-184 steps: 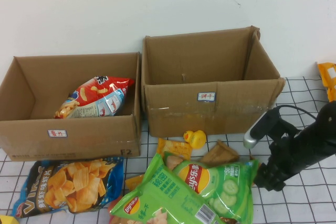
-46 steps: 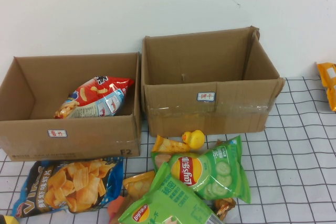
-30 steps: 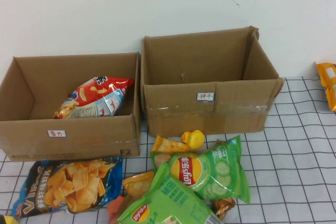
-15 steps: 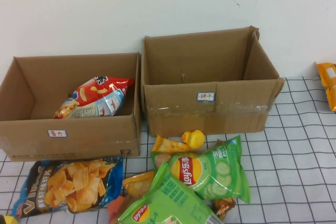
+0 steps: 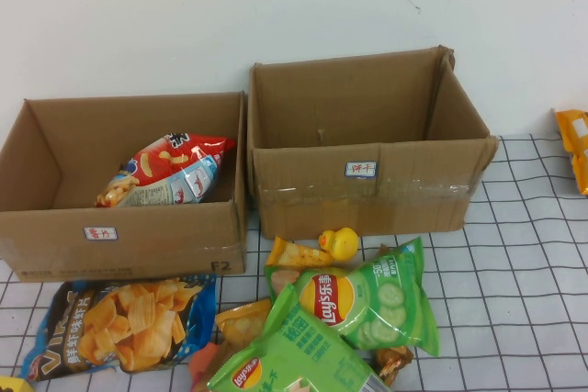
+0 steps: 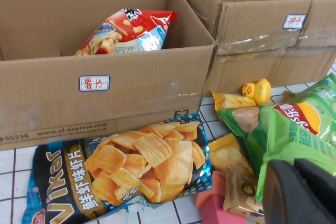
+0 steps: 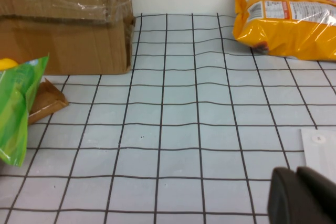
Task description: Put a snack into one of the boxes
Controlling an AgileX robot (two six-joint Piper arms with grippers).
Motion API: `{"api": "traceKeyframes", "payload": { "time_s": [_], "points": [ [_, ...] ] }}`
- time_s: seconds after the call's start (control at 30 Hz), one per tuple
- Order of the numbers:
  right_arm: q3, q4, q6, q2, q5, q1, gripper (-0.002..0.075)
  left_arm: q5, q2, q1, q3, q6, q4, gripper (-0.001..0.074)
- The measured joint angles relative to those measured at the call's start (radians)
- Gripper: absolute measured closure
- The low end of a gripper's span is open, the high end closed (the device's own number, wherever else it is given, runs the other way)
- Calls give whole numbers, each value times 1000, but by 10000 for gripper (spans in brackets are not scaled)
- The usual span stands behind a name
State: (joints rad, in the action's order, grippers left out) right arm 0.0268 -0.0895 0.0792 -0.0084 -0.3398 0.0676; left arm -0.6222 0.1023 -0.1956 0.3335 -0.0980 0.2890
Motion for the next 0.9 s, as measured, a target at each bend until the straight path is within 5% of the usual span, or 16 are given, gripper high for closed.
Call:
{"api": "traceKeyframes", "payload": {
  "time_s": [0.67,0.9],
  "points": [
    [0,0,0,0,-2,0,726,0,-4,0,0,0,-29,736],
    [0,0,0,0,-2,0,726,273,-49,131,-100,65,-198,736]
  ]
}}
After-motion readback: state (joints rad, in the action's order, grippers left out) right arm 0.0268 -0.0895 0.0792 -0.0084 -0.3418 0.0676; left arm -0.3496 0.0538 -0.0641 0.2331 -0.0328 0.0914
